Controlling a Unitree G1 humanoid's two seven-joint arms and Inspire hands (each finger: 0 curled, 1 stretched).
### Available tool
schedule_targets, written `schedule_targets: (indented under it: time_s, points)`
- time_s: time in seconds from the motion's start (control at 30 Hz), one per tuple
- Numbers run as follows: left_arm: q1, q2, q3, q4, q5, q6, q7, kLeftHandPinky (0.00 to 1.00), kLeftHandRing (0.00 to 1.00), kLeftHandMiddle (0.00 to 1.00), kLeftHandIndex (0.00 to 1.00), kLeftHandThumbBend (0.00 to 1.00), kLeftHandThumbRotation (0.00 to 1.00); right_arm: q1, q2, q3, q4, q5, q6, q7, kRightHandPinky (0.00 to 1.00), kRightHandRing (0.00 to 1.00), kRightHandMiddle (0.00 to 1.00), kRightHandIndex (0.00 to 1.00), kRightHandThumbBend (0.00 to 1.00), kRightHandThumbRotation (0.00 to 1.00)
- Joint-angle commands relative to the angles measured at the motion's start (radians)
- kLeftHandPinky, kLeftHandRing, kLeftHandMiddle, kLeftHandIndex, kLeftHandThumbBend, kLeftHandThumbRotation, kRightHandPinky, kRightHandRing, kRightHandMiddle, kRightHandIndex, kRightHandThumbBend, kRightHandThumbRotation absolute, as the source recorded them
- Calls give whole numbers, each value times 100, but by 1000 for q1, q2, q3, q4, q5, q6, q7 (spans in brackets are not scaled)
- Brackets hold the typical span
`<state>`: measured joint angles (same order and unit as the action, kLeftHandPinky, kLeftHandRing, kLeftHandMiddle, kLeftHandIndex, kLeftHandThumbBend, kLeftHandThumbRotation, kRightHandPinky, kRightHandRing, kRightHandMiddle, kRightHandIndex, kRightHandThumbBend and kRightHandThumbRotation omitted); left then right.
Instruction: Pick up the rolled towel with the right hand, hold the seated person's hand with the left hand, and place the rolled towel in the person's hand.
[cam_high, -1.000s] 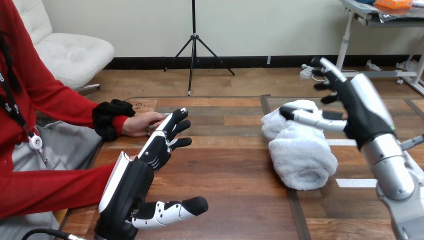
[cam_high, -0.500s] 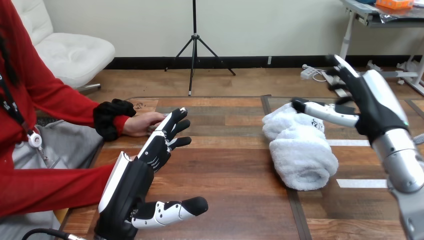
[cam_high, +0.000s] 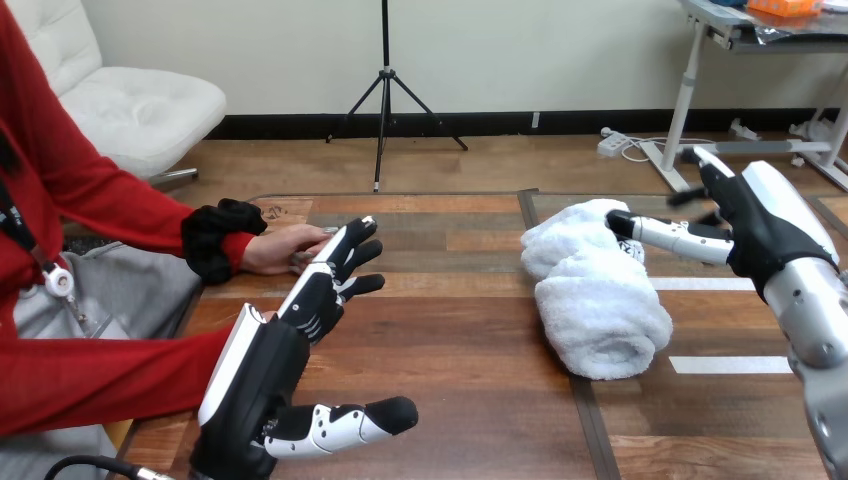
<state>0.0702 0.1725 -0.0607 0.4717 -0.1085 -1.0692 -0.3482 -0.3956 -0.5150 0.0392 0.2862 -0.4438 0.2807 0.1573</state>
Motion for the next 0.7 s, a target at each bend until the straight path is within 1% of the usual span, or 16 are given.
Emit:
schedule_targets:
  time_s: [0.0, 0.03, 0.07, 0.1, 0.17, 0.2, 0.27, 0.3, 0.33, 0.37, 0.4, 0.47, 0.5, 0.6, 0.67]
  points:
    - [-74, -1, 5, -16, -10, -9, 0, 83, 93, 96, 94, 100, 51, -233, -6, 64, 172, -41, 11, 13, 9, 15, 23, 94, 100, 69]
    - [-75, -1, 5, -16, -10, -9, 0, 83, 92, 96, 94, 100, 52, -250, -6, 75, 199, -50, 17, 19, 14, 20, 30, 94, 100, 72]
    - [-75, -1, 6, -15, -10, -9, -1, 83, 92, 96, 94, 100, 52, -263, -6, 83, 218, -56, 20, 22, 16, 22, 33, 94, 100, 73]
    - [-75, -1, 5, -16, -9, -8, -1, 83, 92, 96, 94, 100, 52, -290, -5, 102, 261, -72, 27, 29, 18, 24, 35, 94, 100, 74]
    - [-76, -2, 5, -16, -8, -7, -1, 83, 92, 96, 94, 100, 52, -321, -4, 121, 312, -88, 31, 36, 27, 36, 48, 94, 100, 78]
    - [-77, -2, 5, -14, -6, -10, 0, 83, 92, 96, 94, 100, 52, -349, -2, 140, 361, -103, 29, 43, 31, 41, 52, 94, 100, 78]
    - [-78, -2, 5, -12, -4, -13, 0, 83, 92, 96, 94, 100, 53, -380, 1, 159, 417, -117, 25, 49, 39, 49, 57, 88, 100, 81]
    - [-79, -2, 5, -12, -3, -14, 0, 83, 92, 96, 94, 100, 53, -405, 7, 173, 462, -128, 23, 47, 42, 51, 59, 86, 100, 82]
    - [-79, -3, 4, -13, -3, -13, 0, 83, 92, 96, 94, 100, 53, -421, 12, 181, 491, -133, 22, 44, 44, 53, 59, 82, 100, 83]
    - [-79, -3, 4, -13, -3, -13, 0, 83, 92, 96, 94, 100, 53, -432, 15, 186, 512, -136, 20, 42, 47, 54, 60, 74, 100, 84]
    - [-79, -3, 1, -13, -11, -12, -5, 83, 92, 96, 94, 100, 53, -457, 21, 206, 556, -153, 26, 45, 48, 55, 60, 72, 100, 85]
    - [-81, -4, -3, -12, -20, -10, -10, 83, 93, 96, 94, 100, 53, -487, 28, 228, 608, -170, 29, 48, 51, 58, 64, 71, 100, 87]
    - [-82, -5, -4, -11, -19, -10, -10, 83, 93, 96, 94, 100, 53, -507, 38, 239, 648, -177, 33, 48, 52, 60, 65, 71, 100, 88]
    - [-84, -7, -3, -6, -14, -13, -8, 83, 93, 96, 94, 100, 53, -545, 56, 259, 726, -185, 29, 45, 47, 58, 65, 69, 100, 91]
    - [-86, -9, -2, -3, -11, -17, -7, 83, 93, 96, 94, 100, 52, -562, 63, 270, 764, -189, 20, 44, 48, 62, 69, 73, 100, 93]
